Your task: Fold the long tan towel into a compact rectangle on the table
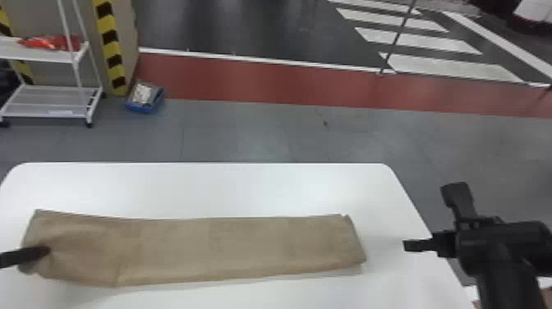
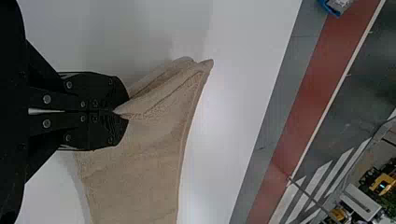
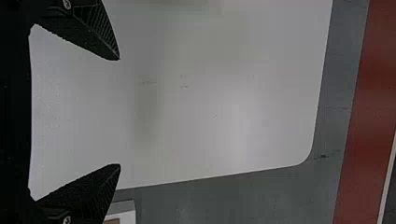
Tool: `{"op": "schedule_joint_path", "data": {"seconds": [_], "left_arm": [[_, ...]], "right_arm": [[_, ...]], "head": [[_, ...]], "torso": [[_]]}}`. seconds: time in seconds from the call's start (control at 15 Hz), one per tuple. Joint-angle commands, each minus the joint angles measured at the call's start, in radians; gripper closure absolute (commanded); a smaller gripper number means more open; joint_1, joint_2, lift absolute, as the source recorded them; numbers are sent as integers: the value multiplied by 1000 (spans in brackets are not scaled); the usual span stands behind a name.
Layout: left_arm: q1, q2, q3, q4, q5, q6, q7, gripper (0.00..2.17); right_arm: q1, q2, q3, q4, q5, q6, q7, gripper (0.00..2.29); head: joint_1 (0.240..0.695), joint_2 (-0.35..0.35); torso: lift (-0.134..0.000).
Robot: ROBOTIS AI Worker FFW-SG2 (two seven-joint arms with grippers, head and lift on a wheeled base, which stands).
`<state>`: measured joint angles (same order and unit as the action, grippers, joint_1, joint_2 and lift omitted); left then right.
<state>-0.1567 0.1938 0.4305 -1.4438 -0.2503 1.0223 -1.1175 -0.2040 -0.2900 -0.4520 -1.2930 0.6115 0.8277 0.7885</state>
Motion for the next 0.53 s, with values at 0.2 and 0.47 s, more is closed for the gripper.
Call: {"op": "schedule_joint_path", "data": {"seconds": [0.2,0.47], "left_arm": [[80,-131,-177,-392,6,345,-4,2142],[45,-196,-427,-464,5,456,91,2142]], "right_arm": [[6,3,-2,-3,-3,3,0,60],[26,5,-10,-19,-4,3,5,63]], "head": [[695,-281],[695,-350]], "torso": [[0],[0]]}}
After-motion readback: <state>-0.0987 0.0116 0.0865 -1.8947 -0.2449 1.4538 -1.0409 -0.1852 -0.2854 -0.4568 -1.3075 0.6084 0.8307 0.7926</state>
